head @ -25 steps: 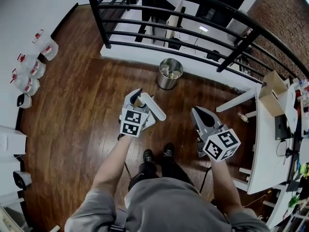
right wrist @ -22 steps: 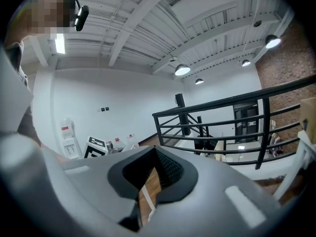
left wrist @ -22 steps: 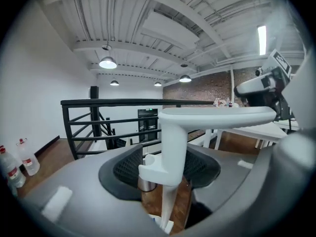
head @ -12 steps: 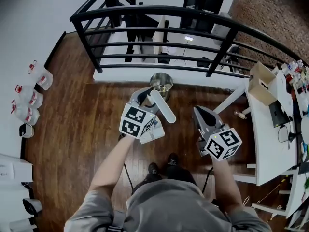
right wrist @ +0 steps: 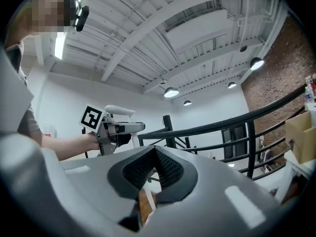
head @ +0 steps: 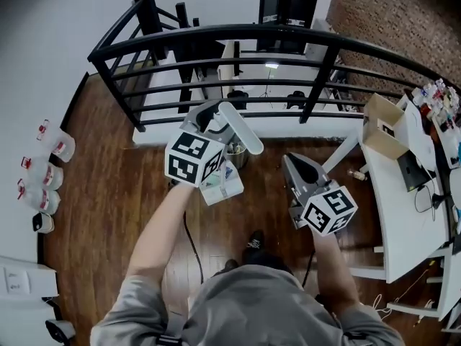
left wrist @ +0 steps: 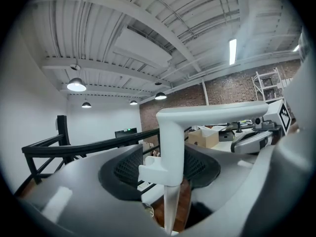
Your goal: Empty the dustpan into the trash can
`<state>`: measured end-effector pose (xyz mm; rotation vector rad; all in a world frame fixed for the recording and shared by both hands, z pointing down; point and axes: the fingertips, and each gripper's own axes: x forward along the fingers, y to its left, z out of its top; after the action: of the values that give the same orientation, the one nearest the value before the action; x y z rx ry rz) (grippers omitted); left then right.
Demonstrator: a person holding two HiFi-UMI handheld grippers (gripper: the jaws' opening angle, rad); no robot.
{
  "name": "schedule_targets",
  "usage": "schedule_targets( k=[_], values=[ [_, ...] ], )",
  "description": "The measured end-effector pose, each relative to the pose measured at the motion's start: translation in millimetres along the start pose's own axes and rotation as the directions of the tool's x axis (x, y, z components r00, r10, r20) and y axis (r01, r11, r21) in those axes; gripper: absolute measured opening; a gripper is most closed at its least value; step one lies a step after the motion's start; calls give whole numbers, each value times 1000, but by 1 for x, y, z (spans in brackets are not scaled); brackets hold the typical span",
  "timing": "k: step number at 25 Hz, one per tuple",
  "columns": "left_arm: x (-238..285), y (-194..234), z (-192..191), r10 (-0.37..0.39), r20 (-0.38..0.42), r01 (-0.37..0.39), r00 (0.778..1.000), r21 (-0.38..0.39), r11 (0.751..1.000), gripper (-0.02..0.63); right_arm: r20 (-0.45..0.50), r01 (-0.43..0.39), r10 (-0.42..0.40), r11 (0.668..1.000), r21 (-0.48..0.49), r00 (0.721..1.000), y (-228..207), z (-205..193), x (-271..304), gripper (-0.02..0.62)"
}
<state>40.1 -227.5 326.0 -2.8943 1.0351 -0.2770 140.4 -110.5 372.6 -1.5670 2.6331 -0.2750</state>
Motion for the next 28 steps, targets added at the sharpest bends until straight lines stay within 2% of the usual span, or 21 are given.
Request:
schedule_targets(
  k=[5, 12, 20, 23, 28],
  values=[
    [49, 22, 25, -8, 13, 8, 1000, 35, 999, 221, 34, -9, 9, 1000, 3, 999, -42, 20, 32, -2],
    [111, 53, 43, 8, 21, -9, 1000, 36, 999, 221, 28, -5, 4, 1000, 19, 1000, -96, 31, 59, -2],
    [184, 89, 22, -68, 15, 69, 998, -15, 998, 221, -9, 101, -101, 994, 45, 995, -148, 21, 97, -2],
    [209, 103, 11, -98, -5, 98, 995, -40, 994, 221, -11, 141, -140, 989, 39, 990, -165, 26, 113, -2],
    [239, 128, 14, -131, -11, 130, 991, -69, 989, 221, 4, 169, -169, 985, 27, 986, -185, 40, 144, -2]
  ],
)
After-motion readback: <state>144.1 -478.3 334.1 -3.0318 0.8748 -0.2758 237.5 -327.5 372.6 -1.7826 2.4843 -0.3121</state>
